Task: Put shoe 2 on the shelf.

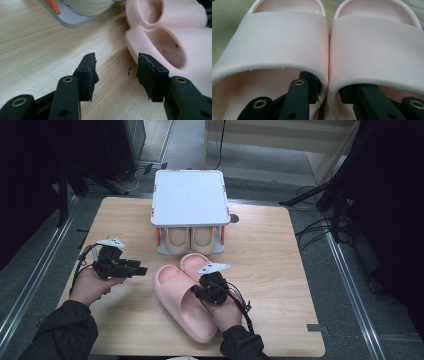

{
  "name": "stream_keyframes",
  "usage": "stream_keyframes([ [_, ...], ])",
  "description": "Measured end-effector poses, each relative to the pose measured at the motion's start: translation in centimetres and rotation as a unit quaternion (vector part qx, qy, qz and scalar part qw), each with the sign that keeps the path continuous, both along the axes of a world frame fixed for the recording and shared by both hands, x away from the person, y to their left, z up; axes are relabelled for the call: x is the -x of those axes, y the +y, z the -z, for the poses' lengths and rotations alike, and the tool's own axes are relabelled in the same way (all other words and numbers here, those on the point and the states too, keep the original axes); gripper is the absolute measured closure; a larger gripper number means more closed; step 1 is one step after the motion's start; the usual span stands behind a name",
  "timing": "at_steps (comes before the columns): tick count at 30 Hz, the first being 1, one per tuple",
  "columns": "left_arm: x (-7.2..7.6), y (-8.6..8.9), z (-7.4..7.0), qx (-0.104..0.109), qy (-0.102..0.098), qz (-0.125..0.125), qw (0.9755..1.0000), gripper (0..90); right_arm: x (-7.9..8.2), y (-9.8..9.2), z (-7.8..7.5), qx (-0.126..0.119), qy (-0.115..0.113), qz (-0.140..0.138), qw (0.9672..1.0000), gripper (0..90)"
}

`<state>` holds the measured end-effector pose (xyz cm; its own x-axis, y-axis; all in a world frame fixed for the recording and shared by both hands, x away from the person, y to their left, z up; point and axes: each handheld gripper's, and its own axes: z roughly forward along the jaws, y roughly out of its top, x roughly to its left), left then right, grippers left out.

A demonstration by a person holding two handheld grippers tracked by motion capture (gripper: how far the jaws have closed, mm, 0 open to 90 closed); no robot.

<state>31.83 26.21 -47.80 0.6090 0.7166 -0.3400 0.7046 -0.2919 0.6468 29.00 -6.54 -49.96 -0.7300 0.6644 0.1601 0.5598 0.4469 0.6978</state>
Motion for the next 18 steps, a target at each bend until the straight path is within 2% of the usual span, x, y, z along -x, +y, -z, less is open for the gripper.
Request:
stream_keyframes([
  [1,0.0,0.0,0.0,-0.001,-0.001,0.001,1.0,48.9,0.0,-0.1,-0.2,-0.001,-0.005,-0.027,0.9996,74.1],
  [4,0.1,0.2,0.0,-0.002,0.0,0.001,1.0,48.9,0.1,-0.5,-0.8,0.009,-0.006,-0.075,0.9971,74.1],
  [7,0.2,0.3,0.0,0.0,0.001,-0.005,1.0,48.8,0.2,-0.9,-1.5,0.01,-0.009,-0.128,0.9916,74.0],
  [8,0.2,0.3,0.0,0.001,0.0,-0.006,1.0,48.8,0.2,-1.0,-1.9,0.009,-0.007,-0.15,0.9886,74.0],
  [11,0.2,0.5,0.0,-0.001,0.0,-0.006,1.0,48.8,0.2,-1.1,-3.3,0.006,-0.007,-0.186,0.9825,73.9],
  [13,0.3,0.5,0.0,0.0,0.004,-0.007,1.0,49.0,0.2,-1.1,-4.3,-0.005,-0.003,-0.194,0.981,74.0],
  [16,0.4,0.5,0.0,-0.001,0.004,-0.009,0.9999,49.2,0.4,-0.8,-5.9,-0.022,0.005,-0.218,0.9758,74.0],
  [18,0.6,0.7,0.0,0.0,0.005,-0.011,0.9999,49.2,0.5,-0.4,-6.9,-0.025,0.005,-0.243,0.9696,73.8],
])
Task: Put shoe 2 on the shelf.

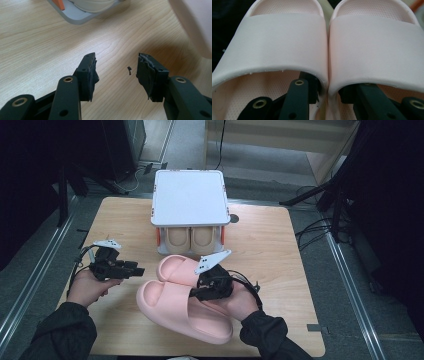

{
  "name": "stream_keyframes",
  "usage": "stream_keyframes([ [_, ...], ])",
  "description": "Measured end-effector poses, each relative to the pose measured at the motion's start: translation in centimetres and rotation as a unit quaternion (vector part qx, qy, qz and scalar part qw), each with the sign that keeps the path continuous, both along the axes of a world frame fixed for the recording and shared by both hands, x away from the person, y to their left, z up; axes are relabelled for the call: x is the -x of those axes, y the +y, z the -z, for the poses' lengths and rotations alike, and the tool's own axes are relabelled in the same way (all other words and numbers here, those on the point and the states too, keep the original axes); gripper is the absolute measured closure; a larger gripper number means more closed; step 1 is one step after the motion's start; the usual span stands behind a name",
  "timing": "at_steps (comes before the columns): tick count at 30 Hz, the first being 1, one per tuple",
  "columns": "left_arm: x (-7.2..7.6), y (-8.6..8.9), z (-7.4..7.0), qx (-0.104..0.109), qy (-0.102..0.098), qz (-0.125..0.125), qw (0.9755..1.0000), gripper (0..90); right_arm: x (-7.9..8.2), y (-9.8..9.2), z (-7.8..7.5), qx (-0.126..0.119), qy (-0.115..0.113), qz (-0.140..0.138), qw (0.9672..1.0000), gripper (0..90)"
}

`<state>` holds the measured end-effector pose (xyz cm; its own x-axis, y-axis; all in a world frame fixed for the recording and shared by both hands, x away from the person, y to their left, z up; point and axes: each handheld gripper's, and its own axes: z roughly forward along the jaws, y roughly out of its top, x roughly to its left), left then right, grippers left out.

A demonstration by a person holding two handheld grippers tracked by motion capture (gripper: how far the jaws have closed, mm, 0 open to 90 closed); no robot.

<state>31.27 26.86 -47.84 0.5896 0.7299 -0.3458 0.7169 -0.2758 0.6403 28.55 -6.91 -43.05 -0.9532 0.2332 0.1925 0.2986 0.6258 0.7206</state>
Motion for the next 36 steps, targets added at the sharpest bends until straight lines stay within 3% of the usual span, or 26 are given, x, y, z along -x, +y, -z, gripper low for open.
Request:
stream_keyframes([
  [9,0.8,0.5,-0.1,0.005,0.004,-0.01,0.9999,48.5,-0.3,1.9,-3.7,0.017,-0.017,-0.053,0.9983,73.6],
  [17,1.7,1.1,-0.1,-0.001,0.005,-0.018,0.9998,48.3,-1.4,2.4,-6.4,0.005,-0.027,-0.058,0.998,73.6],
  [26,2.8,1.6,-0.2,0.001,0.01,-0.036,0.9993,49.0,-3.6,1.9,-10.1,0.007,-0.024,-0.022,0.9994,73.6],
  [29,3.3,1.6,-0.2,0.0,0.009,-0.036,0.9993,48.7,-4.8,1.9,-11.0,0.006,-0.028,-0.011,0.9995,73.6],
  [36,3.7,1.9,-0.2,-0.002,0.009,-0.051,0.9987,48.6,-8.5,2.7,-13.0,0.031,-0.034,0.042,0.998,73.5],
])
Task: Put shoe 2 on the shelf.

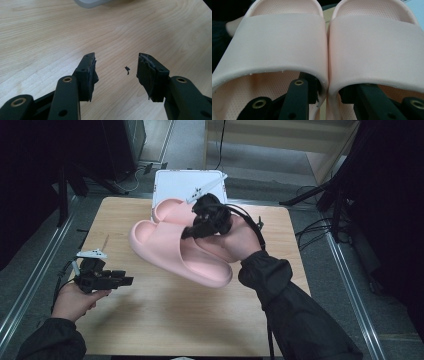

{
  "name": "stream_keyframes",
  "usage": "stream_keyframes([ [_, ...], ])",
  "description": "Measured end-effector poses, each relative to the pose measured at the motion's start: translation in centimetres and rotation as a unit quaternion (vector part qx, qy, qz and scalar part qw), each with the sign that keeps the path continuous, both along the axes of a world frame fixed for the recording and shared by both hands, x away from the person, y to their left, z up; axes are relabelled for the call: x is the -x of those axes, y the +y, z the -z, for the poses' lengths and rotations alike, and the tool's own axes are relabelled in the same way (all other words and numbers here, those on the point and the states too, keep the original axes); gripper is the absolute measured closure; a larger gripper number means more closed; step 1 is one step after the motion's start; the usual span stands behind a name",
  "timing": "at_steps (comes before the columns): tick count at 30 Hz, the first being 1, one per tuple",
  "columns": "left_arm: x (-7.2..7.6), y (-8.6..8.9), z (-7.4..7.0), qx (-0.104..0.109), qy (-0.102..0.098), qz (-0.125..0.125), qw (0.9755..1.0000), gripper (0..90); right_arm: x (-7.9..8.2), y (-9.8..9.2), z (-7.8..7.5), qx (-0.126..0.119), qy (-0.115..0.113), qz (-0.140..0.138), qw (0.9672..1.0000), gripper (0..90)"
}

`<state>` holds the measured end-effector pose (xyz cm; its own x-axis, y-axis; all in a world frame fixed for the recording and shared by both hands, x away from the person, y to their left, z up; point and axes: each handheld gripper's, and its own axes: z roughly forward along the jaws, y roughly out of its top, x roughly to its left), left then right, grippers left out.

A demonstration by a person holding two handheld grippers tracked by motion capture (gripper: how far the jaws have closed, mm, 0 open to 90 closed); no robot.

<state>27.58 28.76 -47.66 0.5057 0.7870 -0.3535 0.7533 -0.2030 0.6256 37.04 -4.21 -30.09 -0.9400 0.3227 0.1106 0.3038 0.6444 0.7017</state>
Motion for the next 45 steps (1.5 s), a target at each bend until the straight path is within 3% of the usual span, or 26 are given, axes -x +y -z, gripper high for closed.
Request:
stream_keyframes([
  [3,0.0,-0.3,-0.2,0.006,-0.006,-0.003,1.0,49.0,-2.1,0.4,-0.4,0.007,0.001,0.029,0.9996,73.5],
  [6,0.2,-0.8,-0.1,-0.006,-0.006,0.007,0.9999,48.2,-3.9,0.9,-0.7,0.022,-0.003,0.064,0.9977,73.5],
  [8,0.2,-0.9,0.0,-0.014,-0.005,0.01,0.9998,48.2,-5.3,1.3,-0.8,0.035,-0.006,0.096,0.9948,73.5],
  [11,0.2,-0.8,0.0,-0.01,-0.007,0.008,0.9999,48.8,-6.9,1.7,-1.0,0.037,0.0,0.129,0.9909,73.5],
  [14,0.2,-0.8,-0.1,-0.006,-0.007,0.012,0.9999,49.6,-8.4,2.2,-1.1,0.041,-0.003,0.174,0.9839,73.5],
  [20,-0.1,-1.2,-0.2,-0.006,-0.011,0.025,0.9996,49.2,-10.9,3.8,-1.2,0.049,-0.023,0.268,0.962,73.3],
  [22,-0.3,-1.4,-0.2,-0.005,-0.009,0.031,0.9995,48.4,-11.6,4.4,-1.2,0.047,-0.026,0.301,0.9521,73.3],
  [23,-0.3,-1.5,-0.2,-0.005,-0.01,0.031,0.9994,48.3,-12.0,4.9,-1.2,0.046,-0.024,0.322,0.9453,73.3],
  [28,-0.9,-1.9,-0.2,-0.002,-0.011,0.045,0.9989,48.3,-13.3,6.5,-0.7,0.044,-0.028,0.38,0.9234,73.3],
  [32,-1.3,-2.3,-0.3,-0.001,-0.014,0.053,0.9985,48.3,-14.6,7.4,0.0,0.05,-0.026,0.431,0.9007,73.2],
  [36,-1.8,-2.8,-0.3,-0.001,-0.013,0.064,0.9978,48.3,-15.4,7.9,1.0,0.04,-0.016,0.467,0.883,72.8],
  [37,-1.9,-2.9,-0.3,0.0,-0.014,0.068,0.9976,48.3,-15.6,8.0,1.2,0.039,-0.013,0.473,0.8799,72.8],
  [39,-2.0,-3.1,-0.3,0.0,-0.013,0.069,0.9975,48.3,-15.8,8.2,1.6,0.041,-0.01,0.479,0.877,72.7],
  [45,-2.2,-3.4,-0.3,-0.003,-0.014,0.075,0.9971,48.3,-16.6,8.1,2.2,0.062,-0.026,0.482,0.8733,72.5],
])
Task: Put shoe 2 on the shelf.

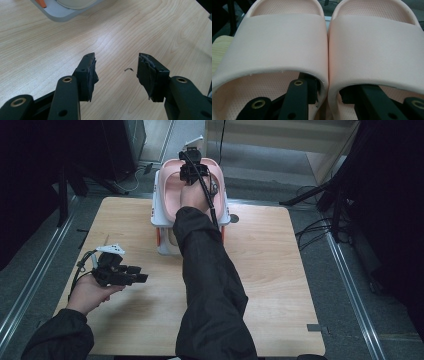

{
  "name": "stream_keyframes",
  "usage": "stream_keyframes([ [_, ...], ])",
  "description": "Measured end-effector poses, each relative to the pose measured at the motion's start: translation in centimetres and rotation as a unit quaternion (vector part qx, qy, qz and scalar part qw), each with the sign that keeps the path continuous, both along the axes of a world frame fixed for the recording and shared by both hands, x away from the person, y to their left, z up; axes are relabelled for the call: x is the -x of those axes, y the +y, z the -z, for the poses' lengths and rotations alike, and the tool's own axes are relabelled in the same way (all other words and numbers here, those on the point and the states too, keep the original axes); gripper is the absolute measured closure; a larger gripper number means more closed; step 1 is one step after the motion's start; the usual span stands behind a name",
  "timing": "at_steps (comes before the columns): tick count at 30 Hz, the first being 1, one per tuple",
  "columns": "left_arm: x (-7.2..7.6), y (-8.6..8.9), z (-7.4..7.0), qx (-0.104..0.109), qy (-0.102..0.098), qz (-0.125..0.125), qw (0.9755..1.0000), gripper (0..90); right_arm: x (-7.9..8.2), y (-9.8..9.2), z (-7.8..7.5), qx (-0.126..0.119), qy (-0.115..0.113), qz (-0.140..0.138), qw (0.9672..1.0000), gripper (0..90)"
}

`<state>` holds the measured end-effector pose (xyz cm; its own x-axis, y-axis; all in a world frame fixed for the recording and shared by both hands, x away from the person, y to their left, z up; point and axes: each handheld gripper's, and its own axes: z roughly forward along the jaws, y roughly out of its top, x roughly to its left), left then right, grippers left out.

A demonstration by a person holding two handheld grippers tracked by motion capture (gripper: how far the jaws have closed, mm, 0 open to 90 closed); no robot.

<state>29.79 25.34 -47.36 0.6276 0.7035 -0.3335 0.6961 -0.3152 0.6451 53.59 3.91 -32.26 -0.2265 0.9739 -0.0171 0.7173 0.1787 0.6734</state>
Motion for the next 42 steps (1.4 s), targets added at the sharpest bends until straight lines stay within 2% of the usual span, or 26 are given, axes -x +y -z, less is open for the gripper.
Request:
stream_keyframes([
  [7,-0.1,0.1,0.1,0.0,0.003,0.002,1.0,48.2,-0.6,-0.6,0.3,-0.014,0.006,0.013,0.9998,72.2],
  [12,0.0,0.0,0.1,-0.001,0.003,0.008,1.0,48.5,-0.6,0.3,0.7,-0.007,0.002,0.009,0.9999,71.3],
  [15,0.0,0.0,0.1,-0.001,0.002,0.007,1.0,48.6,-0.4,0.7,0.7,0.008,-0.005,0.008,0.9999,70.8],
  [20,0.0,0.0,0.1,-0.003,0.003,0.007,1.0,48.5,-0.4,0.4,1.0,0.001,-0.004,0.005,1.0,65.8],
  [25,0.0,0.1,0.1,-0.002,0.003,0.01,0.9999,48.4,-0.3,0.3,1.1,0.004,-0.005,-0.003,1.0,62.1],
  [27,0.0,-0.1,0.0,0.001,0.001,0.012,0.9999,48.3,-0.2,0.1,1.2,0.0,-0.004,-0.004,1.0,57.8],
  [31,0.0,-0.2,0.0,-0.006,-0.001,0.017,0.9998,48.1,0.1,-0.2,1.2,-0.007,-0.005,-0.014,0.9999,56.7],
  [34,0.0,-0.1,0.0,-0.008,-0.001,0.015,0.9999,47.7,0.5,-0.4,0.9,-0.016,-0.004,-0.027,0.9995,51.5],
  [36,0.0,-0.1,0.0,-0.002,-0.002,0.014,0.9999,47.0,0.6,-0.6,0.9,-0.023,-0.002,-0.043,0.9988,47.8],
  [38,0.0,-0.1,-0.1,0.001,-0.008,0.014,0.9999,45.9,0.9,-0.9,0.8,-0.016,-0.005,-0.056,0.9983,48.1],
  [42,-0.1,-0.6,0.0,-0.001,-0.009,0.018,0.9998,44.4,1.6,-1.7,0.4,-0.038,-0.003,-0.07,0.9969,46.8],
])
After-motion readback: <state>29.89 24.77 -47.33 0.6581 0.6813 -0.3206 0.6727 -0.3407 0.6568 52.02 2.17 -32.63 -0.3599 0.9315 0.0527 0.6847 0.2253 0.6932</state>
